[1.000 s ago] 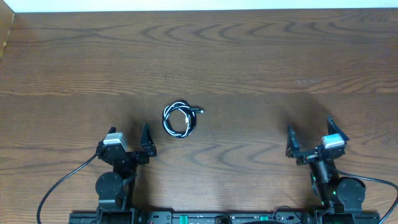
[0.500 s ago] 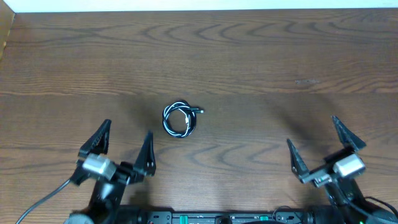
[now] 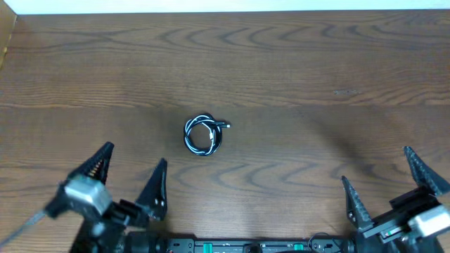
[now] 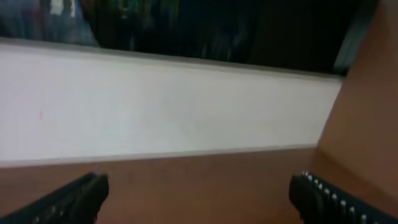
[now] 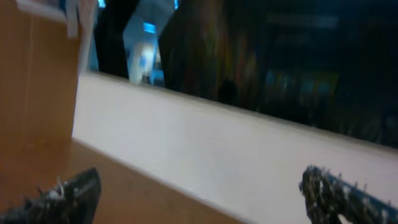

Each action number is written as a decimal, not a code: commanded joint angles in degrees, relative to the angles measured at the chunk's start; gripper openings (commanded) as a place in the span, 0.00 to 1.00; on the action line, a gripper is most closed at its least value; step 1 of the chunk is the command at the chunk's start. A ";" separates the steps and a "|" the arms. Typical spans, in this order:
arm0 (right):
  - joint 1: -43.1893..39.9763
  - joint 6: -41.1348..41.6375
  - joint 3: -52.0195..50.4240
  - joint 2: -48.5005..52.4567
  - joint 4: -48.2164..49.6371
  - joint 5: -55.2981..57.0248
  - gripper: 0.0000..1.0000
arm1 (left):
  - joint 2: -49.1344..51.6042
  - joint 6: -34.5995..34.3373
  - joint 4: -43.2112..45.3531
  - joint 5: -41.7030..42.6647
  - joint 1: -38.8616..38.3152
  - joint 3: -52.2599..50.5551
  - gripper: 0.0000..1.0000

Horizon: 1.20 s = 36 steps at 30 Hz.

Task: Untangle cables
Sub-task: 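Raise both arms and swing grippers forward toward the cable bundle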

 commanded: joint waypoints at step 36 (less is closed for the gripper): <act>0.28 9.07 49.13 71.82 -53.77 1.38 0.99 | 53.83 7.80 -43.71 0.92 -0.24 37.11 0.79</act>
